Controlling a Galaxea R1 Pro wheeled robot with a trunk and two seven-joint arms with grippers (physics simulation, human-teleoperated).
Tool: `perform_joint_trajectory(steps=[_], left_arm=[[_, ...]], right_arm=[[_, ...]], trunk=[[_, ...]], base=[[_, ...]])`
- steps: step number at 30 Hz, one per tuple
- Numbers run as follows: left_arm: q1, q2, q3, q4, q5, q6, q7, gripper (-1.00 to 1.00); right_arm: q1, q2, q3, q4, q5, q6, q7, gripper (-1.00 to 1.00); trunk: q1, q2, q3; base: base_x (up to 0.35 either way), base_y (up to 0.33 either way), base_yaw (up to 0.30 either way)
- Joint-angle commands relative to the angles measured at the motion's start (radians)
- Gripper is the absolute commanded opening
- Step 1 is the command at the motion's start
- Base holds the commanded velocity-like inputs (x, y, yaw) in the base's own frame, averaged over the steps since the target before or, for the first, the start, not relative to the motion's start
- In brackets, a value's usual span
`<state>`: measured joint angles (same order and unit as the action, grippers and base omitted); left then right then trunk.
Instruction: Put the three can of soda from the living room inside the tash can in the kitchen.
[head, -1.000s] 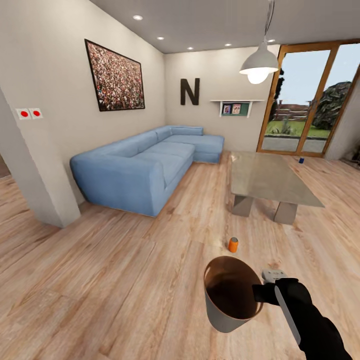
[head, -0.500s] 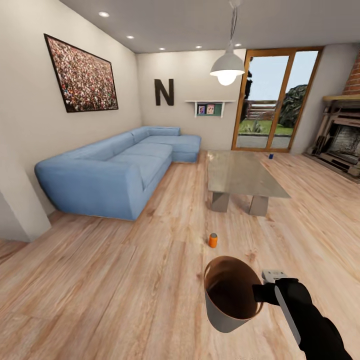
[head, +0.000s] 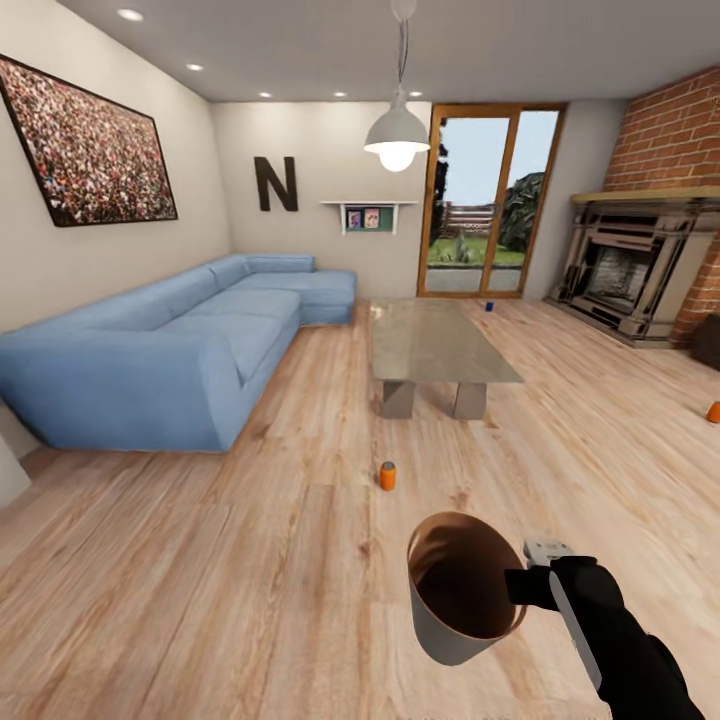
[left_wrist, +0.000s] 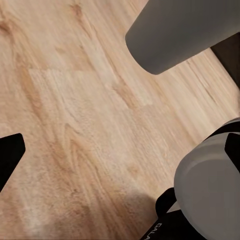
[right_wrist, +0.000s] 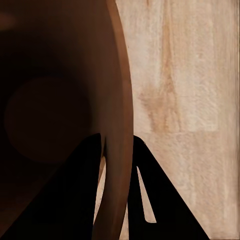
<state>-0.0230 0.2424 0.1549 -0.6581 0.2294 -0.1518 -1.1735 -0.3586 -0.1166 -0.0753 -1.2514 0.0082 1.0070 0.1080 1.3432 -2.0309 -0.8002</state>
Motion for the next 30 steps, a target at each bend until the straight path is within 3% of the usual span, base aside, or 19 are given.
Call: perform_joint_trajectory(steps=[1,25,30], left_arm=[[0.0,0.0,0.0,0.0,0.0,0.0,0.0,1.0],[0.0,0.0,0.0,0.0,0.0,0.0,0.0,1.0],[0.0,0.0,0.0,0.0,0.0,0.001,0.0,1.0]], right_arm=[[0.0,0.0,0.0,0.0,-0.017,0.0,0.004,-1.0],[0.0,0.0,0.0,0.0,-0.017,0.0,0.005,-1.0],[0.0,0.0,0.001,0.0,-0.017,0.0,0.004,-1.0]], trunk=[[0.0,0.0,0.0],[0.0,0.0,0.0],[0.0,0.0,0.0]], base=[[0.0,0.0,-0.3],[0.002,0.0,-0.299],[0.22,0.0,-0.113]])
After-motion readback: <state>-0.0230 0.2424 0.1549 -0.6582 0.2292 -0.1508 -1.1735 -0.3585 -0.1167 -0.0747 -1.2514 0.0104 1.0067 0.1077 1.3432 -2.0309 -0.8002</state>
